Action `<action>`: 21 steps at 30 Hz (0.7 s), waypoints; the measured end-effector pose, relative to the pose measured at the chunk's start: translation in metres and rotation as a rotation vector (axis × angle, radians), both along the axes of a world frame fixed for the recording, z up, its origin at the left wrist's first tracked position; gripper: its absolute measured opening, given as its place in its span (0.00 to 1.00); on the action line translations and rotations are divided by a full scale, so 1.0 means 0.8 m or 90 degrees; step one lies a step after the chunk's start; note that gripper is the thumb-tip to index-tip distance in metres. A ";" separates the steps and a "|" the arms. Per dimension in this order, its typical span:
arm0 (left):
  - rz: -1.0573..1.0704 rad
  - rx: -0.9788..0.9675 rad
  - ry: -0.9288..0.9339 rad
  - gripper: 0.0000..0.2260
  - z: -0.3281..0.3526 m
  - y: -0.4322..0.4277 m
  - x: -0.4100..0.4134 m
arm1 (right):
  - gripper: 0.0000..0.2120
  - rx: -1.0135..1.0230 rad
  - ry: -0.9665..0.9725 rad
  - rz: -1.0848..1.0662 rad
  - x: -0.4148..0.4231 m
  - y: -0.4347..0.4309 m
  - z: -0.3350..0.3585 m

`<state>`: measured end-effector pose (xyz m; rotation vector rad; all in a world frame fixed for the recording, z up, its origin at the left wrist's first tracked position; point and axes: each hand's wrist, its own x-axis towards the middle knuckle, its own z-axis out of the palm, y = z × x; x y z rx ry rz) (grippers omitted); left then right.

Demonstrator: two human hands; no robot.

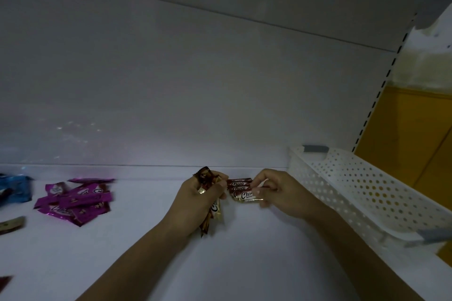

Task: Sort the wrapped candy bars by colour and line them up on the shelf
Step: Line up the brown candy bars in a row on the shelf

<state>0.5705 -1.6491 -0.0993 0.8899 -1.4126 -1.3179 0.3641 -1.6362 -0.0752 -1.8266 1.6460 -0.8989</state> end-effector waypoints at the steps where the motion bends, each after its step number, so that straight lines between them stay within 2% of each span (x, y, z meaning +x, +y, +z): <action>1: 0.003 0.000 0.001 0.04 0.000 -0.001 0.000 | 0.05 -0.007 0.033 -0.006 0.001 -0.001 -0.003; 4: 0.006 -0.006 -0.010 0.04 -0.001 -0.002 -0.001 | 0.07 -0.049 0.157 -0.037 0.005 -0.004 -0.009; 9: 0.010 -0.010 -0.008 0.04 -0.001 -0.003 0.000 | 0.03 -0.055 0.103 -0.008 0.006 -0.003 -0.011; 12: 0.012 -0.004 -0.001 0.04 -0.002 -0.002 0.001 | 0.05 0.006 0.079 0.053 0.000 -0.001 -0.003; 16: 0.011 -0.002 -0.002 0.04 -0.002 -0.002 0.000 | 0.04 0.063 0.118 0.118 0.000 0.004 0.002; 19: 0.013 -0.012 -0.006 0.04 -0.002 -0.003 0.000 | 0.02 0.024 0.100 0.075 0.009 0.004 -0.003; 21: 0.011 -0.017 -0.008 0.04 -0.002 -0.003 -0.001 | 0.03 -0.035 0.131 0.042 0.016 0.004 -0.008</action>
